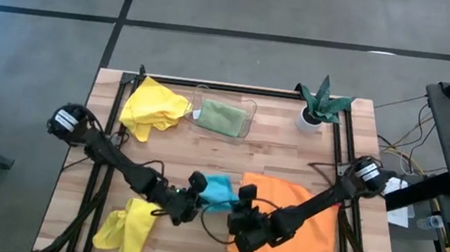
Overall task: Fold microfiber towels
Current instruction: Fold the blue towel
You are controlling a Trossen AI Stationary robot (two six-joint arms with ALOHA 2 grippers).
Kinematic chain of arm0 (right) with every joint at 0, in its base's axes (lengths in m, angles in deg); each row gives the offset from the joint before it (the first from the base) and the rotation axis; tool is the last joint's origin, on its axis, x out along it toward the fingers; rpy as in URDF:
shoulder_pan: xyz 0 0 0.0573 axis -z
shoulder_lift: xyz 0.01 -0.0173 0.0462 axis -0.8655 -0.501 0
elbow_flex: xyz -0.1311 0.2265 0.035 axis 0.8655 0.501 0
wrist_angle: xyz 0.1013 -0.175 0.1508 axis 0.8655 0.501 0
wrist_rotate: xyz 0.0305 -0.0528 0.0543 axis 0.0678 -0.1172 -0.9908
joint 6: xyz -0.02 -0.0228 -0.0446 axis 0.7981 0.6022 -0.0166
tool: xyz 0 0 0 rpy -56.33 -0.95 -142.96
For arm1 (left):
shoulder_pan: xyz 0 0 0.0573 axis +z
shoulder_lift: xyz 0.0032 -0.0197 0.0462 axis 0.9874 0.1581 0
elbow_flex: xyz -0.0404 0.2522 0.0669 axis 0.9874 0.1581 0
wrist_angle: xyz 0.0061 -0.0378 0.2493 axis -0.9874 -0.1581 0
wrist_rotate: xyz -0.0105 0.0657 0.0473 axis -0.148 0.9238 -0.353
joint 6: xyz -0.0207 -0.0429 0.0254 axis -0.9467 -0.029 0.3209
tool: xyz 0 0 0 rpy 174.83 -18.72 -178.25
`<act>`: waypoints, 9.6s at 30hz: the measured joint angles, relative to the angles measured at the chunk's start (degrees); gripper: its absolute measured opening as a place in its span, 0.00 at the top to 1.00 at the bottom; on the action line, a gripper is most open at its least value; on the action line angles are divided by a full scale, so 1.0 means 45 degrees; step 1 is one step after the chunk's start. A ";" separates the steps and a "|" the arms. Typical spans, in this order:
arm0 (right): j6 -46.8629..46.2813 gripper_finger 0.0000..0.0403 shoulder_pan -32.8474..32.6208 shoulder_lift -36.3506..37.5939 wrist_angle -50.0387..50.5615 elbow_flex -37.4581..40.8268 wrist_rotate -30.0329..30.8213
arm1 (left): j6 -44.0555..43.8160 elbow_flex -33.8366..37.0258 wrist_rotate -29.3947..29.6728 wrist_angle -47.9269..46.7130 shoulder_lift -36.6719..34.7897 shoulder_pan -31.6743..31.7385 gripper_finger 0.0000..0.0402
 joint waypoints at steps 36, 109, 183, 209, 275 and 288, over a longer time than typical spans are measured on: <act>-0.0369 0.98 -0.0111 -0.1690 -0.4657 -0.0411 -0.4272 | -0.5786 0.3139 -0.0180 0.8435 0.1931 -0.3681 1.00; -0.1681 0.98 0.3319 -0.1545 -0.4322 -0.0316 -0.3535 | -0.9376 0.8568 0.3511 1.2525 -0.1921 -0.3045 0.59; -0.2011 0.98 0.3447 -0.1967 -0.2170 -0.2132 -0.4749 | -1.0656 0.2812 0.6574 0.0942 -0.2278 -0.3744 0.56; -0.1655 0.98 0.3579 -0.1977 -0.2500 -0.2132 -0.5067 | -0.7787 0.2427 0.6922 0.4347 0.0763 -0.4409 0.56; -0.2858 0.64 0.0854 -0.0003 0.4538 -0.3458 -0.1268 | -1.1685 0.2453 0.7041 -0.2774 -0.3556 -0.4307 0.56; -0.2578 0.67 -0.2142 0.1710 -0.6232 0.3030 0.0365 | -0.7406 0.2261 0.6237 0.1811 -0.4435 -0.1920 0.56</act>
